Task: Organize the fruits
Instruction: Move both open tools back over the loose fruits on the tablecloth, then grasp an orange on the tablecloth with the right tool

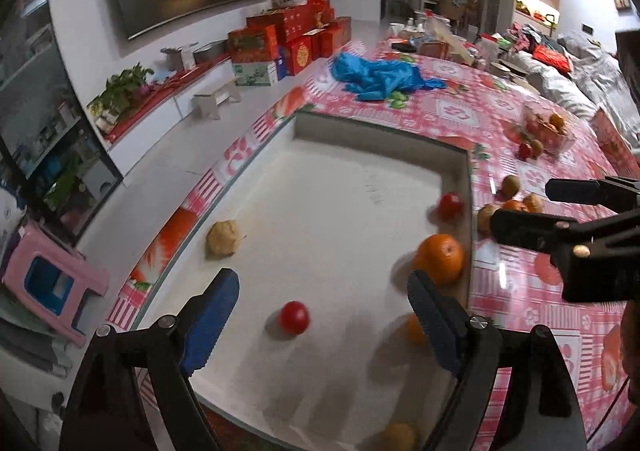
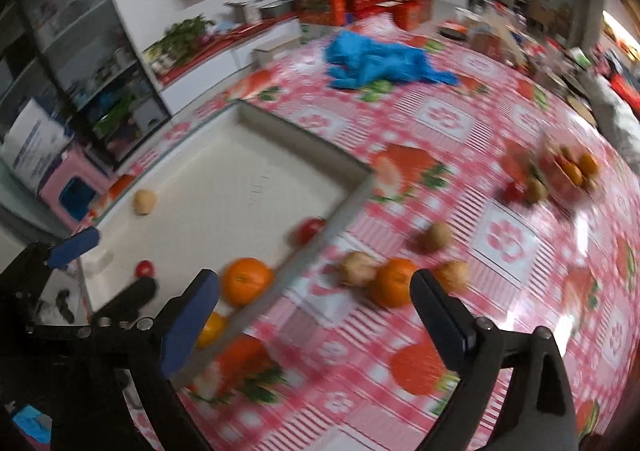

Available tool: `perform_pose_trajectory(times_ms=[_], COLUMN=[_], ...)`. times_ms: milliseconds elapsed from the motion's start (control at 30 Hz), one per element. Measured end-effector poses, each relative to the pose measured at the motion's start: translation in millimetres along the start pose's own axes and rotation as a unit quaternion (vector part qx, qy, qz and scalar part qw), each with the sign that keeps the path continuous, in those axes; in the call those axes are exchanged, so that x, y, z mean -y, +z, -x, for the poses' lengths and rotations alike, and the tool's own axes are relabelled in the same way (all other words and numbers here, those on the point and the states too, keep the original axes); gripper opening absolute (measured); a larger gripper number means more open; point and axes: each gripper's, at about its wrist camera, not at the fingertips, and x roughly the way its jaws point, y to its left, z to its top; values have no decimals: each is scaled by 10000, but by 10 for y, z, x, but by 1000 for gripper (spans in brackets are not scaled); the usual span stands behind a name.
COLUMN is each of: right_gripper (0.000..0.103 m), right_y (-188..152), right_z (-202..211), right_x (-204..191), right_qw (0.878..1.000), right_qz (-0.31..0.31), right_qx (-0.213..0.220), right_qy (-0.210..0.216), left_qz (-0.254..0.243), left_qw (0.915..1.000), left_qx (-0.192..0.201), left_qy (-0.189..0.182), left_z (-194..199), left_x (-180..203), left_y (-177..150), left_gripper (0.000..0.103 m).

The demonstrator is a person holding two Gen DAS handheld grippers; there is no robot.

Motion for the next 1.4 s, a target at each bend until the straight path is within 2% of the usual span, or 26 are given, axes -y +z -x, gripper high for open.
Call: perform_pose_trajectory(times_ms=[200, 400, 667, 867, 1033, 1333, 1400], right_gripper=[97, 97, 97, 96, 70, 70, 65], right_y=[-157, -329, -402, -370, -426, -279, -251], right_z=[6, -116, -273, -347, -344, -487, -509], right_x=[504, 803, 822, 788, 719, 563, 517], right_qw=[9980, 9957, 9960, 9958, 9966, 9982, 9987], right_qz=[-518, -750, -624, -572, -530, -387, -332], right_qx=[-45, -253, -334, -276, -274, -101, -51], right_qy=[-358, -477, -554, -655, -567, -447, -394], left_qz=[-237, -501, -678, -642, -540, -553, -575], left_qw=[9994, 9976, 9956, 9957, 9960, 9948, 9948], left_qx=[38, -6, -155, -251, -277, -382, -368], left_qy=[-238, -469, -633, -623, -658, -771, -755], left_z=[75, 115, 63, 11, -21, -50, -28], left_x=[312, 598, 812, 802, 769, 779, 777], left_y=[74, 58, -17, -38, -51, -129, -128], left_gripper=[87, 87, 87, 87, 87, 87, 87])
